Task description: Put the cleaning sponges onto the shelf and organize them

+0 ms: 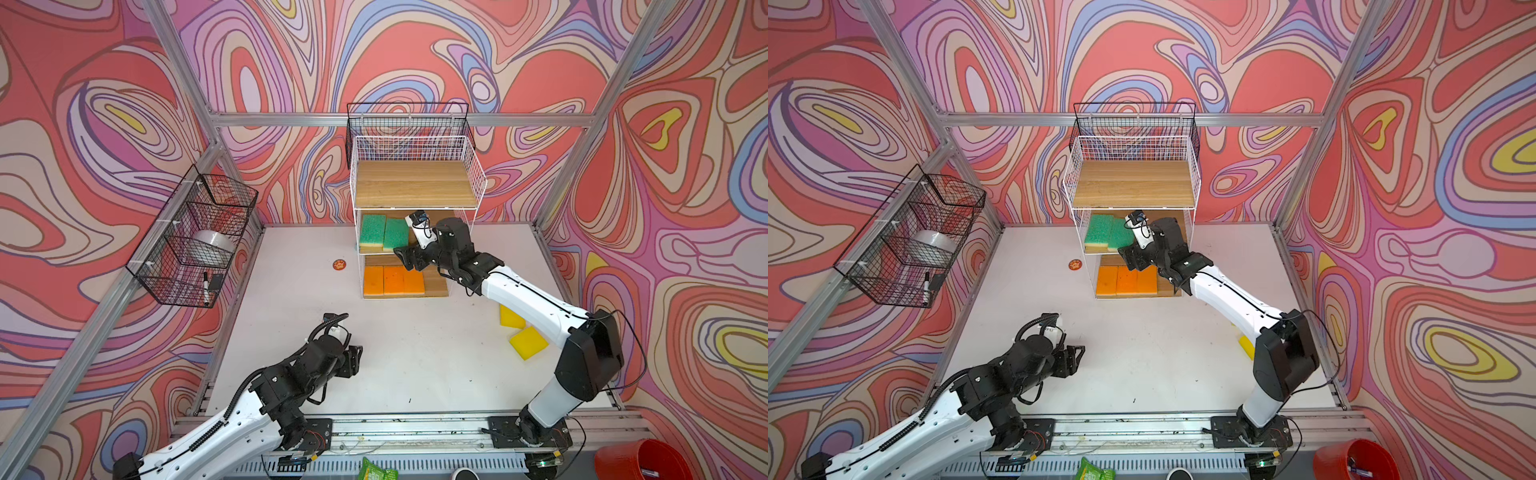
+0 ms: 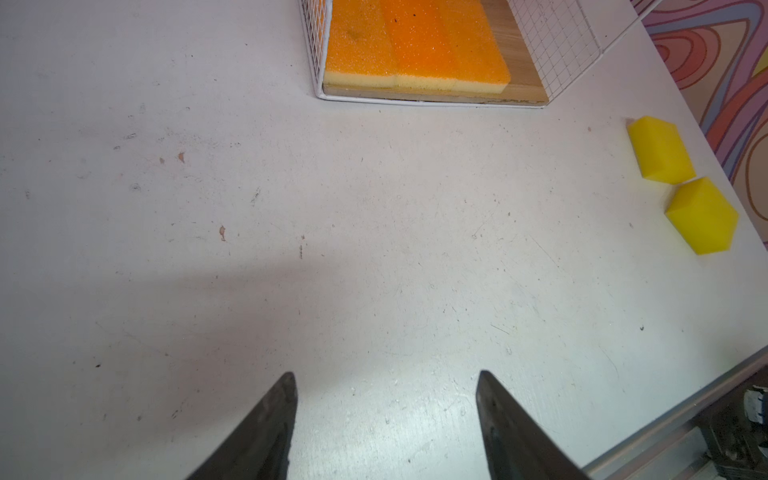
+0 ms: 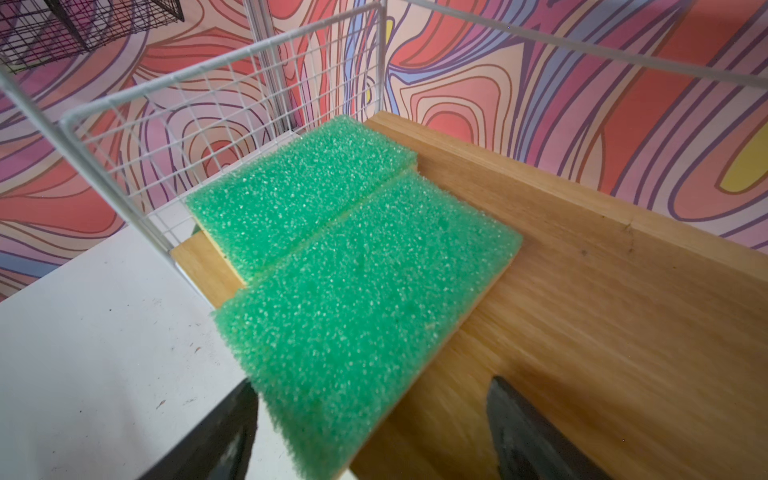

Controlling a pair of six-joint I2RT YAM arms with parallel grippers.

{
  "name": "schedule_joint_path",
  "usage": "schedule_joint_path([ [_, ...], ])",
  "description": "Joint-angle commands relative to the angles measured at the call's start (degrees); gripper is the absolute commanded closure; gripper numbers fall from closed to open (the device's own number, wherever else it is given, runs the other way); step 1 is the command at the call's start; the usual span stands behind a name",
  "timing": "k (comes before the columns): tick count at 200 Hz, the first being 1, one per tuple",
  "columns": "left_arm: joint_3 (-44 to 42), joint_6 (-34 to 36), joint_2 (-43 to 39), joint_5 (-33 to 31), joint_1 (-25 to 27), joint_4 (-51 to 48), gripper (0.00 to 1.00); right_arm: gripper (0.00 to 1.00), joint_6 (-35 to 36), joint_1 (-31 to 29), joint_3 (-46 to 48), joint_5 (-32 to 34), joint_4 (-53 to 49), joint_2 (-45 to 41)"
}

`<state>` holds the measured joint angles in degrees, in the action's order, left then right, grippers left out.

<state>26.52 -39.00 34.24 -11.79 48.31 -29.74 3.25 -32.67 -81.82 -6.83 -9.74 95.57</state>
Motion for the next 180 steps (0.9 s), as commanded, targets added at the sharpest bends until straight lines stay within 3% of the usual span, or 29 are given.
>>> schedule_joint_path([
  [1,0.37,0.02,-0.48,-0.58,-0.35,-1.02,0.30,0.11,-2.18,0.50,-2.72,0.91,2.51,0.76],
  [37,0.11,-0.30,-1.25,-0.46,-0.36,-1.34,0.30,0.09,-2.10,0.50,-1.11,2.70,4.54,-0.94],
  [113,0.37,-0.15,0.13,0.27,-0.36,-0.15,0.30,0.02,-0.35,0.50,3.98,-1.31,7.64,-5.87],
  [180,0.89,-0.26,0.30,0.54,-0.33,0.16,0.31,0.02,-0.32,0.50,7.46,-2.48,8.25,-9.27],
])
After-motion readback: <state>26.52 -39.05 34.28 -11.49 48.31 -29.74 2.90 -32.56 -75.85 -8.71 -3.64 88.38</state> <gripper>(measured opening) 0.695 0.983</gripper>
